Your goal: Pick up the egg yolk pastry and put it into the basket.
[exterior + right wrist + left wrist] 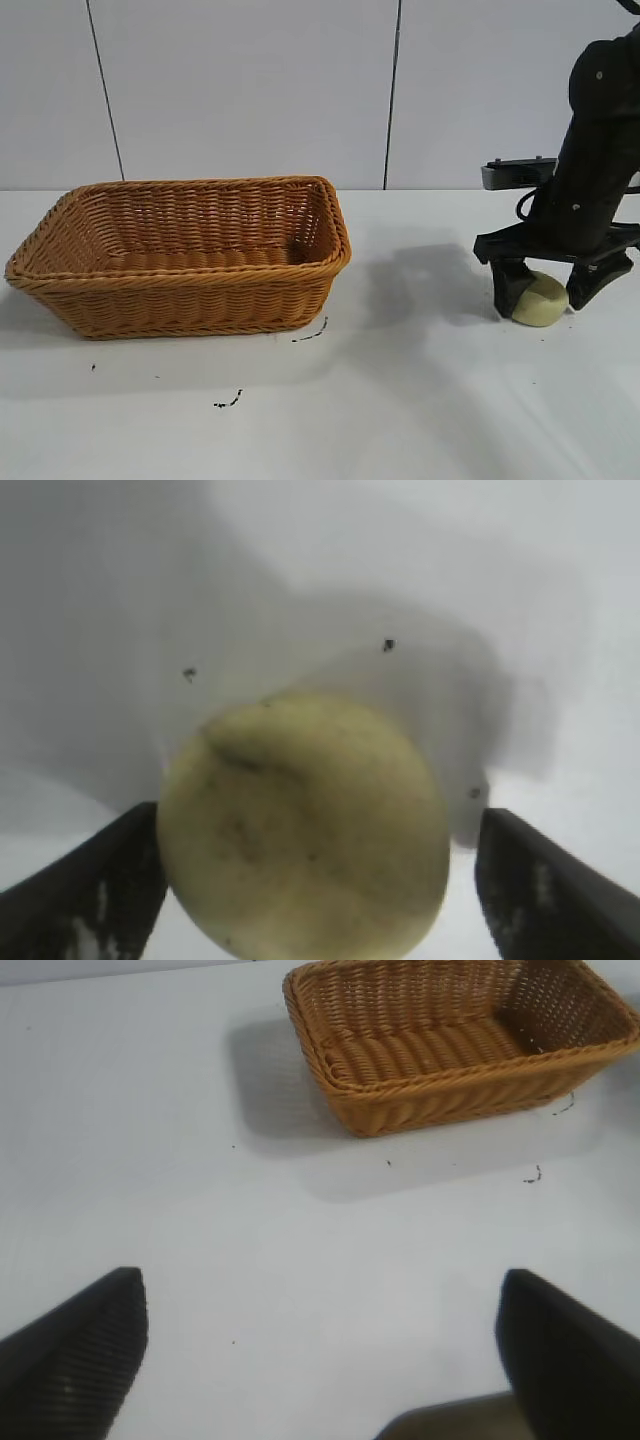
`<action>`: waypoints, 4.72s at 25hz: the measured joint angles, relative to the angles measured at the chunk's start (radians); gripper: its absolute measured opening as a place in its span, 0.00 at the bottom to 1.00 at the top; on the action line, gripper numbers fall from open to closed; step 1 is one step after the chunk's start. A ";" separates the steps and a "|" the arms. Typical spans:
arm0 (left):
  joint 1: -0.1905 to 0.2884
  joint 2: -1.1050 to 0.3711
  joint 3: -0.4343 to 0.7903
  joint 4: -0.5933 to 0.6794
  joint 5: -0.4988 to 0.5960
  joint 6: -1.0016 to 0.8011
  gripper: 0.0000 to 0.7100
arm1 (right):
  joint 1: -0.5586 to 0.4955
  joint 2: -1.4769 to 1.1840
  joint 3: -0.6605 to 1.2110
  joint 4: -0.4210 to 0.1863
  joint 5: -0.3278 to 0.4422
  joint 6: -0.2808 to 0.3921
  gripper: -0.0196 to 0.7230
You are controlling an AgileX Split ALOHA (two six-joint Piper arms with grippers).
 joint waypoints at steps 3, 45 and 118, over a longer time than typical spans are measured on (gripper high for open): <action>0.000 0.000 0.000 0.000 0.000 0.000 0.98 | 0.000 -0.003 0.000 -0.002 -0.002 0.000 0.35; 0.000 0.000 0.000 0.000 0.000 0.000 0.98 | 0.590 0.274 -0.825 0.010 0.244 0.017 0.20; 0.000 0.000 0.000 0.000 0.000 0.000 0.98 | -0.103 -1.609 0.772 0.013 0.365 -0.016 0.95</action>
